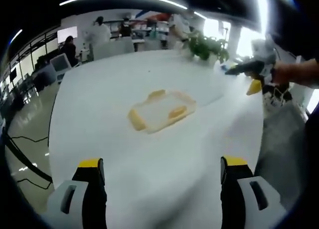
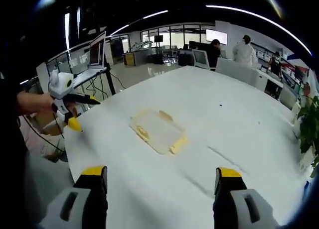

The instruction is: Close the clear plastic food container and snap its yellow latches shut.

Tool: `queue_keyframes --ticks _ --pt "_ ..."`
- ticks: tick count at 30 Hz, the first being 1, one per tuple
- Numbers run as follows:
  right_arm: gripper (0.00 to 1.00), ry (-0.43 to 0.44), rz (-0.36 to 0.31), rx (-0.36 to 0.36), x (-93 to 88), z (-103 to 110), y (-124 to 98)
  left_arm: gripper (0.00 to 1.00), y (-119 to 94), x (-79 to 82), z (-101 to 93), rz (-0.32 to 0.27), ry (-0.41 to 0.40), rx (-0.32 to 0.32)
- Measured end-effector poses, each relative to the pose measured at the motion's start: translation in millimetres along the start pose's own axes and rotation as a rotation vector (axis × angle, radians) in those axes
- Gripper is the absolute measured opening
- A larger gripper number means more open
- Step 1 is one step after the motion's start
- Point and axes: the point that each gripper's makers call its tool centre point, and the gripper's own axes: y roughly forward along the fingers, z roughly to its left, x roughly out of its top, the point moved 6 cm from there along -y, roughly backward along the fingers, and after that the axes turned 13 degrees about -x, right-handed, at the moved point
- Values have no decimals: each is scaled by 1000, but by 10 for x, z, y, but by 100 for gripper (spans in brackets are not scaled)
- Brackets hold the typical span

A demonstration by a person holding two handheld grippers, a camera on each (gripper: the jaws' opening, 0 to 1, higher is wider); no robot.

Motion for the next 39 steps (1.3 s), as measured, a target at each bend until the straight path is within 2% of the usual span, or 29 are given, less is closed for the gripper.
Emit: queue_keyframes --ticks 6,10,17,19,22,28,31,39 --pt "87 -58 13 26 2 -26 93 90 40 -41 54 29 18 -28" --pt "88 -91 20 44 -29 -10 156 92 38 -84 63 72 78 -52" --pt "89 -157 25 92 -11 41 230 94 62 -54 116 76 125 -95" --pt "88 -178 34 101 -5 44 256 94 93 -72 129 112 149 -119" --pt "87 -203 39 115 11 32 309 90 128 -66 151 118 163 -146" --pt "85 -266 41 149 94 28 428 90 223 -1 261 150 217 -166" --pt "85 -286 35 173 134 32 494 84 292 63 300 139 265 -199" --pt "80 -395 54 205 235 -1 703 85 476 169 438 176 317 -249"
